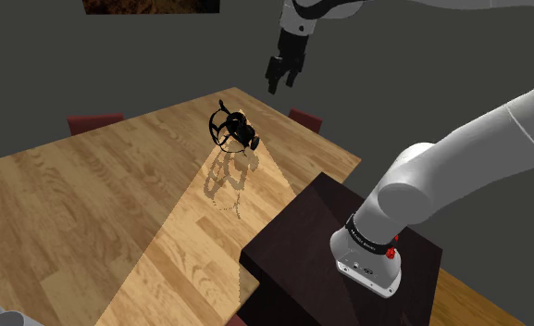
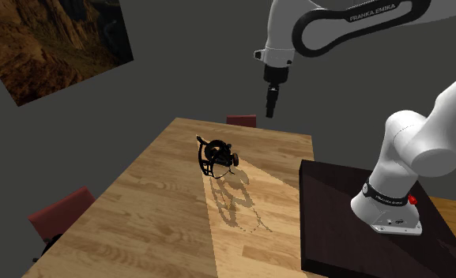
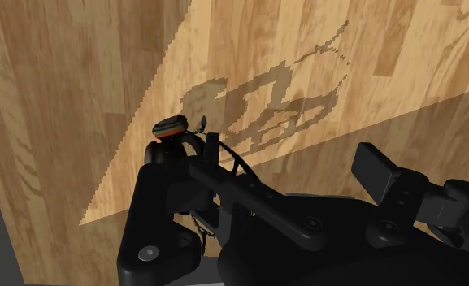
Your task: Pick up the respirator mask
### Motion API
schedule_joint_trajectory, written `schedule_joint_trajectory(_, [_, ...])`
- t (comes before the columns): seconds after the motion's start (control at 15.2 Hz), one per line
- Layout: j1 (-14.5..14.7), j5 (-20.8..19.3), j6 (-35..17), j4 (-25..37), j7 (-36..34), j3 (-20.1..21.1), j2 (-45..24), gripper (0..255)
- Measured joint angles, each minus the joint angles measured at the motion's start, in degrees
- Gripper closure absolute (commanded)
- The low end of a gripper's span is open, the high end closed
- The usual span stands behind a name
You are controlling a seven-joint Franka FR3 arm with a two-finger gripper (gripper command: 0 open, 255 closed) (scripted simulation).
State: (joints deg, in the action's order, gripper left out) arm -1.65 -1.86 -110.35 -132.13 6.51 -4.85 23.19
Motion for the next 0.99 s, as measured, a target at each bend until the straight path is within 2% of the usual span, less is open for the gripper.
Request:
schedule_joint_trajectory(0.46, [-0.23,-0.08,-8.74,6.08,0.12,-0.7,-15.28,0])
schedule_joint_trajectory(0.99, [-1.3,0.37,-13.94,17.39,1.38,-1.78,-32.21,0])
